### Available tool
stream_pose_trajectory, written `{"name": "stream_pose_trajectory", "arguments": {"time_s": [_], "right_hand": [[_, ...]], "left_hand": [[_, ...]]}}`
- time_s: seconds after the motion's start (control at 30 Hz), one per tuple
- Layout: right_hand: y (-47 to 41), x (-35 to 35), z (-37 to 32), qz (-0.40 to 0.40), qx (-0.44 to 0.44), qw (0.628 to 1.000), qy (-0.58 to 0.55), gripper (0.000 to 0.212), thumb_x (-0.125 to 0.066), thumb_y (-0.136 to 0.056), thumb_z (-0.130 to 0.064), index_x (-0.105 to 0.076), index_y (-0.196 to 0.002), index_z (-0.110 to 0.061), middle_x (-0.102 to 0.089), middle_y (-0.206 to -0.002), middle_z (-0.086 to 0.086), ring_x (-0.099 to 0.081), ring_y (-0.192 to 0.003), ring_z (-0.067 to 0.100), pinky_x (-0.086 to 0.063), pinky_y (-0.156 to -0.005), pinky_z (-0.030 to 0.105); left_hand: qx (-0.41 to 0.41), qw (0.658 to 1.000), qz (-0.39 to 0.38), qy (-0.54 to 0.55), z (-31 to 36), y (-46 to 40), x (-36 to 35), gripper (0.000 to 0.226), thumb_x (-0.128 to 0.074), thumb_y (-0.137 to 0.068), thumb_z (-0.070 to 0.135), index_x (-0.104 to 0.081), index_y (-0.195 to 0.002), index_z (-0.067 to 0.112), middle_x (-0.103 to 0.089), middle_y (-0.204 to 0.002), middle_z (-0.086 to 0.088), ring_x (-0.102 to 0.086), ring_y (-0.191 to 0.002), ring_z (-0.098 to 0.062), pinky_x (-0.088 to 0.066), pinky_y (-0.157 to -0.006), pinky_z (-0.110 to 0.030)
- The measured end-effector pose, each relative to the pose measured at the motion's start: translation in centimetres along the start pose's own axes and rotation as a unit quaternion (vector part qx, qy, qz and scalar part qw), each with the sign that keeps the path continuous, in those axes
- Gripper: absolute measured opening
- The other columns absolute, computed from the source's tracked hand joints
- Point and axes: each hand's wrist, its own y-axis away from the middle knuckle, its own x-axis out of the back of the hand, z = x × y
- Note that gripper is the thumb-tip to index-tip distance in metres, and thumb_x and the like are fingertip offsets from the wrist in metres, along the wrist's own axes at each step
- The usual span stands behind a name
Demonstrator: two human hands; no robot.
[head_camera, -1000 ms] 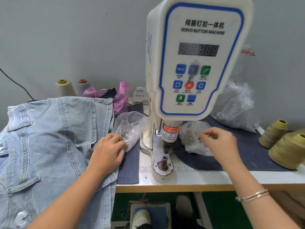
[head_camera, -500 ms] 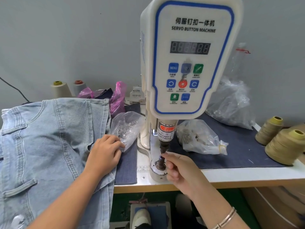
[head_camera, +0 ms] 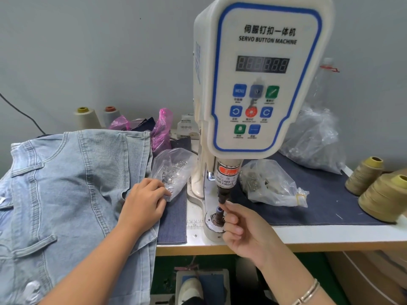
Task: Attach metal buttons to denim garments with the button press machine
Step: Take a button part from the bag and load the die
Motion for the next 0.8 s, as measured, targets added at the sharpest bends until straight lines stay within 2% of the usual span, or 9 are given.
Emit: {"name": "stream_pose_trajectory", "arguments": {"time_s": [0.13,0.27,0.43,0.5,0.57,0.67,0.73,0.8], "right_hand": [[0.4,-0.1,0.2,-0.006,0.0,0.999,-0.044,0.011,-0.066,-0.071,-0.009,-0.069,-0.071,0.002,-0.042,-0.046,0.002,-0.035,-0.03,0.009,-0.028,-0.029,0.017],[0.8,-0.6,-0.1,-0.005,0.011,0.999,-0.041,0.011,-0.063,-0.073,-0.007,-0.063,-0.079,0.003,-0.041,-0.045,0.001,-0.032,-0.029,0.007,-0.025,-0.029,0.016],[0.8,-0.6,-0.4,-0.015,0.009,0.999,-0.042,0.011,-0.062,-0.073,-0.005,-0.065,-0.076,0.005,-0.038,-0.045,0.002,-0.031,-0.029,0.008,-0.024,-0.029,0.015],[0.7,-0.2,-0.5,-0.027,0.027,0.999,-0.015,0.012,-0.064,-0.071,-0.006,-0.068,-0.072,0.005,-0.041,-0.046,0.004,-0.033,-0.03,0.009,-0.025,-0.03,0.017],[0.6,0.5,-0.9,-0.025,0.071,0.994,0.077,0.016,-0.064,-0.074,-0.011,-0.073,-0.077,0.003,-0.047,-0.05,0.006,-0.035,-0.033,0.01,-0.027,-0.032,0.018],[-0.5,2.2,-2.6,0.071,0.167,0.949,0.259,0.018,-0.058,-0.087,-0.013,-0.075,-0.091,-0.008,-0.053,-0.054,0.005,-0.036,-0.037,0.009,-0.027,-0.034,0.019],[-1.8,3.8,-3.9,0.153,0.224,0.89,0.366,0.022,-0.05,-0.095,-0.01,-0.072,-0.097,-0.014,-0.053,-0.052,0.003,-0.037,-0.036,0.008,-0.029,-0.034,0.018],[-2.8,5.2,-4.5,0.183,0.269,0.818,0.474,0.022,-0.049,-0.097,-0.011,-0.07,-0.098,-0.018,-0.053,-0.049,0.0,-0.041,-0.037,0.006,-0.032,-0.037,0.017]], "left_hand": [[0.0,1.0,-0.002,0.001,0.0,0.0,0.0,0.036,-0.038,-0.079,0.029,-0.073,-0.078,0.019,-0.065,-0.087,0.007,-0.06,-0.09,-0.021,-0.044,-0.069,-0.034],[-0.002,1.0,0.0,0.003,-0.1,0.0,0.0,0.036,-0.038,-0.079,0.029,-0.073,-0.078,0.019,-0.065,-0.087,0.007,-0.06,-0.091,-0.021,-0.046,-0.069,-0.035],[-0.004,1.0,0.006,0.008,-0.2,0.0,-0.2,0.037,-0.037,-0.079,0.029,-0.073,-0.078,0.019,-0.064,-0.087,0.008,-0.06,-0.091,-0.021,-0.045,-0.069,-0.034],[-0.005,1.0,0.008,0.007,-0.2,0.0,-0.2,0.036,-0.038,-0.08,0.029,-0.073,-0.078,0.02,-0.064,-0.088,0.008,-0.06,-0.091,-0.021,-0.045,-0.069,-0.034],[-0.009,1.0,0.011,0.001,-0.1,-0.1,-0.2,0.036,-0.038,-0.079,0.029,-0.073,-0.079,0.019,-0.065,-0.088,0.007,-0.061,-0.089,-0.022,-0.046,-0.068,-0.034],[-0.018,1.0,0.015,-0.018,0.2,0.0,0.0,0.034,-0.04,-0.079,0.029,-0.072,-0.082,0.019,-0.066,-0.089,0.005,-0.062,-0.086,-0.023,-0.047,-0.068,-0.034],[-0.014,0.999,0.043,-0.009,0.6,-0.2,0.4,0.031,-0.042,-0.08,0.026,-0.072,-0.084,0.02,-0.065,-0.088,0.005,-0.063,-0.079,-0.019,-0.045,-0.07,-0.035],[-0.012,0.996,0.09,0.012,0.8,-1.4,1.3,0.03,-0.043,-0.08,0.023,-0.072,-0.086,0.019,-0.065,-0.085,0.005,-0.062,-0.073,-0.016,-0.043,-0.072,-0.034]]}}
